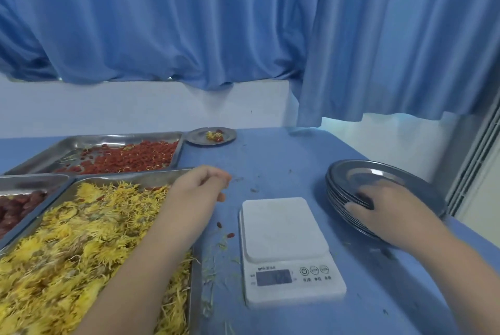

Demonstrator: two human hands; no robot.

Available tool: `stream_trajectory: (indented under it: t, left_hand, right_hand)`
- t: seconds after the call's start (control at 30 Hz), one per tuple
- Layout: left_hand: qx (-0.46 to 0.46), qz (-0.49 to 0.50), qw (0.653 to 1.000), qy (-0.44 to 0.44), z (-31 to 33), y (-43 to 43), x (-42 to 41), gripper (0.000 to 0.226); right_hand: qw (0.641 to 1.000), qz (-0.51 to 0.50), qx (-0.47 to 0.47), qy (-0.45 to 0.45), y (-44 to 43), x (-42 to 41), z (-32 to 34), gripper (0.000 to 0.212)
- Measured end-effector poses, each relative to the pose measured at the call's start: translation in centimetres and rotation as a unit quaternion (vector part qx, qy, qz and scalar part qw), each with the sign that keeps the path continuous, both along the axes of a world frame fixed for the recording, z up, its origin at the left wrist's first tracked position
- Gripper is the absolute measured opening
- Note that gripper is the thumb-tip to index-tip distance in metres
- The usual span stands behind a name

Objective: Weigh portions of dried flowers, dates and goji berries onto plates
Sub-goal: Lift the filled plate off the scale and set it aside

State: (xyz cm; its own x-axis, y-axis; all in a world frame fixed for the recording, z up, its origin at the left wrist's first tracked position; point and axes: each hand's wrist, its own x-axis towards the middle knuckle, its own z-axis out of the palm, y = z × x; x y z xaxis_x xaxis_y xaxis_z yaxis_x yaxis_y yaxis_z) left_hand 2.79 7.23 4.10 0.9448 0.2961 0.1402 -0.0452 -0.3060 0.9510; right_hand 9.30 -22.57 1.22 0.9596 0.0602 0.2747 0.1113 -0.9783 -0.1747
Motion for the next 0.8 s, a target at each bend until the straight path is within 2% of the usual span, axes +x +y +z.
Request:
stream_trajectory:
  t: [0.1, 0.4, 0.5, 0.57, 0.67, 0.73, 0.8]
  left_hand:
    - [-0.004, 0.018, 1.0, -0.005, -0.5, 0.2, -0.5, 0.026]
    - [-0.032, -0.008, 0.999, -0.01, -1.2, -0.3, -0.8, 0.026]
    - [-0.048, -0.002, 0.999, 0.002, -1.3, 0.1, -0.6, 0.025]
    - [-0.054, 0.005, 0.999, 0.005, -1.5, 0.3, -0.5, 0.025]
    - [-0.069, 0.019, 0.997, 0.0, -1.6, 0.7, -0.4, 0.026]
    - [-0.079, 0.034, 0.996, -0.012, -1.6, 1.0, -0.4, 0.027]
    - [-0.084, 0.054, 0.995, -0.023, -1.6, 1.2, -0.5, 0.027]
  right_hand:
    - [0.999, -0.015, 0.008, -0.037, 0.1, -0.2, 0.1, 0.039]
    - [0.997, -0.006, -0.008, -0.078, 0.7, -0.5, 0.1, 0.01]
    - [0.994, 0.019, -0.008, -0.105, 0.6, -0.5, 0.1, 0.015]
    - [0.98, 0.062, 0.004, -0.187, 0.6, -0.7, 0.4, 0.016]
    - [0.932, 0.198, 0.027, -0.304, 1.6, -1.6, 1.0, 0.006]
    - [0.899, 0.298, 0.027, -0.32, 2.8, -2.4, 1.1, 0.011]
    - [0.881, 0.344, 0.001, -0.324, 4.3, -3.2, 0.7, 0.016]
